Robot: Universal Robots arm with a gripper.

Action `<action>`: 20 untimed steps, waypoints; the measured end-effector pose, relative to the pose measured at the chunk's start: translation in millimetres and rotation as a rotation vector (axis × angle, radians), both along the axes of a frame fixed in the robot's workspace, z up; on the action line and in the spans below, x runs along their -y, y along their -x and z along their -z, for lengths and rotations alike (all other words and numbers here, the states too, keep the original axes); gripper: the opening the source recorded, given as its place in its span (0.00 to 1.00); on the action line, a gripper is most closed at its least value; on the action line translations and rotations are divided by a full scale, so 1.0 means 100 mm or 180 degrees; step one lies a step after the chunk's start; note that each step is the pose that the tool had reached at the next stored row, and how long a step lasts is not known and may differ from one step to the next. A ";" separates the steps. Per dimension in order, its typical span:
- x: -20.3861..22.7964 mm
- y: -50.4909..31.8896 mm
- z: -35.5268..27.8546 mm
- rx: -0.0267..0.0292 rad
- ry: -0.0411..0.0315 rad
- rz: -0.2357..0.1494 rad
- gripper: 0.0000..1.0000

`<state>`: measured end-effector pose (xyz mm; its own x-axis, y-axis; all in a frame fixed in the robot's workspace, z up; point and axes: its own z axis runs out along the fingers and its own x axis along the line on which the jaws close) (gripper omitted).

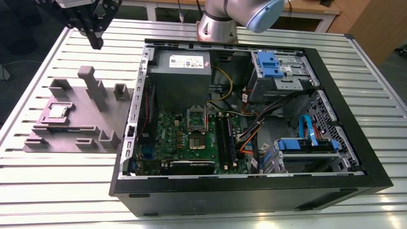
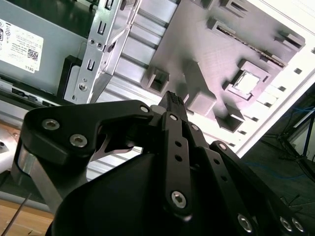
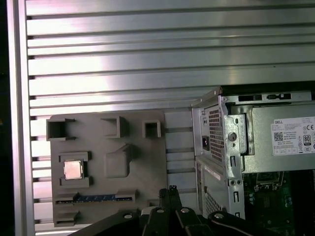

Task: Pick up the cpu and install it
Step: 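Reach for the cpu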

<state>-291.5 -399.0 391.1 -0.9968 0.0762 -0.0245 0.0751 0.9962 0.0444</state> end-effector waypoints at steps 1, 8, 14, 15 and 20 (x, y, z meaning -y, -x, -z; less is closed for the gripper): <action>0.000 0.001 0.000 0.0000 0.0000 0.0000 0.10; 0.000 0.017 0.001 0.0000 0.0000 0.0000 0.10; 0.000 0.029 0.001 0.0000 0.0000 0.0000 0.10; 0.000 0.032 0.001 0.0000 0.0000 0.0000 0.10; 0.000 0.041 0.002 0.0000 0.0000 0.0000 0.10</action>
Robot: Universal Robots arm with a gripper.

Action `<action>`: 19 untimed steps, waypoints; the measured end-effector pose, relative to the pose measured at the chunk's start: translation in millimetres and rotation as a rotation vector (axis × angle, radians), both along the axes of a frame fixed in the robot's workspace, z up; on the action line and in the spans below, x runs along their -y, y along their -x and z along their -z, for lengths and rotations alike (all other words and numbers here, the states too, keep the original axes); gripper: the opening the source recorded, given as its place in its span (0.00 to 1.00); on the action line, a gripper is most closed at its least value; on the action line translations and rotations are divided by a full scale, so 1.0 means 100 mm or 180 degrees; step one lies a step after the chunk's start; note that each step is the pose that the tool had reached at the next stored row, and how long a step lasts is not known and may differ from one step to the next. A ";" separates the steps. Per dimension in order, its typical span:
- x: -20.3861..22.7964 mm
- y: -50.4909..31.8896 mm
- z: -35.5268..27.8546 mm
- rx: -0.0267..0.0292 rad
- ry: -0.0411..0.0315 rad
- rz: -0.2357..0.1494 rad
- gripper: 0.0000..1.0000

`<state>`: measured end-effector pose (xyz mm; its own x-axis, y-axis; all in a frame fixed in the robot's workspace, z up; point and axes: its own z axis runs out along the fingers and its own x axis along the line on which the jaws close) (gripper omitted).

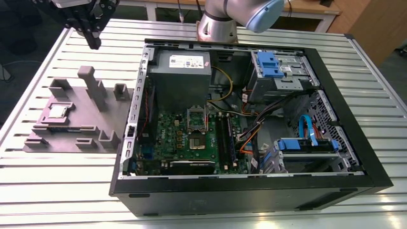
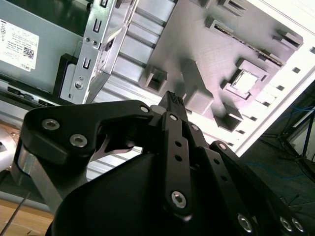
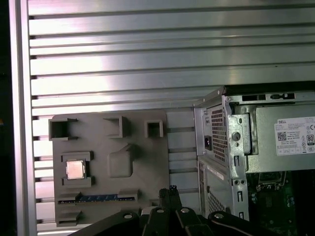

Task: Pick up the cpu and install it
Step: 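Reach for the cpu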

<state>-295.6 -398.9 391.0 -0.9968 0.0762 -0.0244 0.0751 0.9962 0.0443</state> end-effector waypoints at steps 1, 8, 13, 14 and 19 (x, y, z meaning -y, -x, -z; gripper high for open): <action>0.000 0.001 0.000 0.0000 0.0000 0.0000 0.10; 0.000 0.024 0.000 0.0000 0.0000 0.0000 0.10; 0.000 0.025 0.000 0.0000 0.0000 0.0000 0.10; 0.000 0.025 0.000 0.0000 0.0000 0.0000 0.10; 0.000 0.032 0.001 0.0000 0.0000 0.0001 0.10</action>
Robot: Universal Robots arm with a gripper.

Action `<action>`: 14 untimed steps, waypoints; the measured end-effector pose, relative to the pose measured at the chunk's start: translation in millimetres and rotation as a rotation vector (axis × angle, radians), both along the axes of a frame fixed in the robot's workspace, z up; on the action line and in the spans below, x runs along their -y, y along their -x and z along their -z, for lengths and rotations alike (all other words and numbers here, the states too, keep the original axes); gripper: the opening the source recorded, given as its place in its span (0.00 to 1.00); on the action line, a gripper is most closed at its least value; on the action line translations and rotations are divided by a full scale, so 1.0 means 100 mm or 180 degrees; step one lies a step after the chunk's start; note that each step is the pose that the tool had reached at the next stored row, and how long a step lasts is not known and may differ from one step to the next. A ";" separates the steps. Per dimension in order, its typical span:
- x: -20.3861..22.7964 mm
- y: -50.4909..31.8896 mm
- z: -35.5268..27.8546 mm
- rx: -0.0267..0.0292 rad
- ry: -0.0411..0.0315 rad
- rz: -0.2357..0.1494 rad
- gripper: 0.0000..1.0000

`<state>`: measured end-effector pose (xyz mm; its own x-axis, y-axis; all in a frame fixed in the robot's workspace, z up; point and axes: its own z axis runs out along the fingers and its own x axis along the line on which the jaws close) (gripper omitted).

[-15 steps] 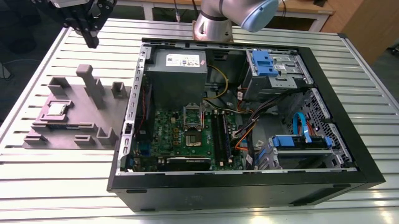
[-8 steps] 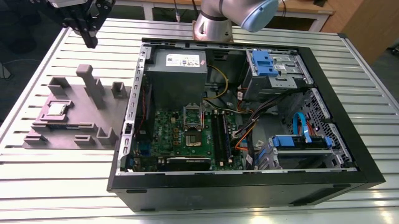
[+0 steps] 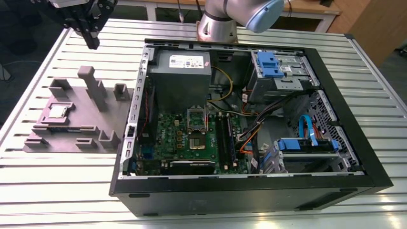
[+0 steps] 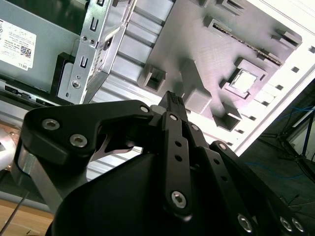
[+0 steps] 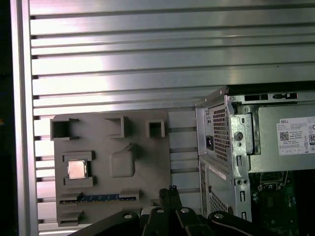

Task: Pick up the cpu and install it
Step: 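Reach for the cpu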

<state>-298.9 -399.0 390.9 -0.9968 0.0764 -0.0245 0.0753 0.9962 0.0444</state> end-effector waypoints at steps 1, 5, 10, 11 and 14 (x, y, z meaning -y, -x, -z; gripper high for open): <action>0.000 0.014 0.000 0.0000 0.0000 0.0000 0.10; 0.000 0.110 0.001 0.0000 0.0000 -0.0001 0.10; 0.000 0.224 0.003 0.0000 0.0000 -0.0001 0.10; 0.000 0.245 0.004 0.0000 0.0000 -0.0001 0.10; 0.000 0.290 0.006 0.0000 0.0000 -0.0001 0.10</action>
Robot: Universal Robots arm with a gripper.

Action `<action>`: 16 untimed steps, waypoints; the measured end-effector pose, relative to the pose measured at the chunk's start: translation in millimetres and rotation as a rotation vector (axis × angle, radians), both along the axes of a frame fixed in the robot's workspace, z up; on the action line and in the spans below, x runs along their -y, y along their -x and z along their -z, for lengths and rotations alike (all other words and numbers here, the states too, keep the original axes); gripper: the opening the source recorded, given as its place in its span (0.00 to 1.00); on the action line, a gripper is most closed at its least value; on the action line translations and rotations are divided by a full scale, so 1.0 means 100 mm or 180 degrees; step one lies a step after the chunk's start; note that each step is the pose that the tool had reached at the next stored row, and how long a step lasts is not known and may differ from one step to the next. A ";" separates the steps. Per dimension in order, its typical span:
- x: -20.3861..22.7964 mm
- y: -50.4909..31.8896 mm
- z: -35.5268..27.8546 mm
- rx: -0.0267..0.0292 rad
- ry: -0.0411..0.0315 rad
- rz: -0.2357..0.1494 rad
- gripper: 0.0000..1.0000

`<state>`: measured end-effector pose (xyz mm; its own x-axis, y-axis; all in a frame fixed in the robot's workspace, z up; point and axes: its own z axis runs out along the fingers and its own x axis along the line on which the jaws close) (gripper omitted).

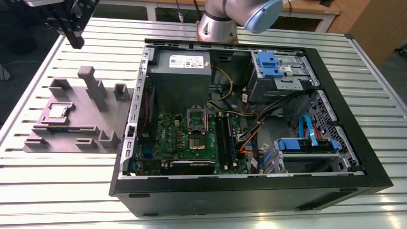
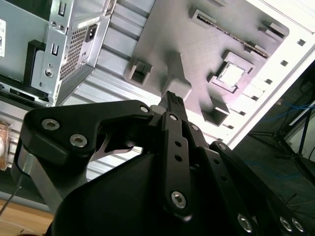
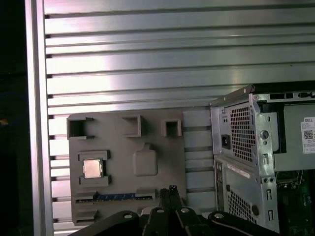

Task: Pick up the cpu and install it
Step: 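Reach for the cpu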

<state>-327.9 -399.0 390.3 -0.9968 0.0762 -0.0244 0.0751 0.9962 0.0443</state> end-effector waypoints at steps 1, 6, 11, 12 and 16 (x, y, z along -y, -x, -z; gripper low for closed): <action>0.000 0.014 0.001 0.0000 0.0000 0.0000 0.10; 0.000 0.073 0.005 0.0000 0.0000 0.0000 0.10; 0.000 0.133 0.008 -0.0001 0.0000 0.0000 0.10; 0.000 0.146 0.009 -0.0001 0.0000 0.0000 0.10; 0.000 0.207 0.012 -0.0001 0.0000 0.0000 0.10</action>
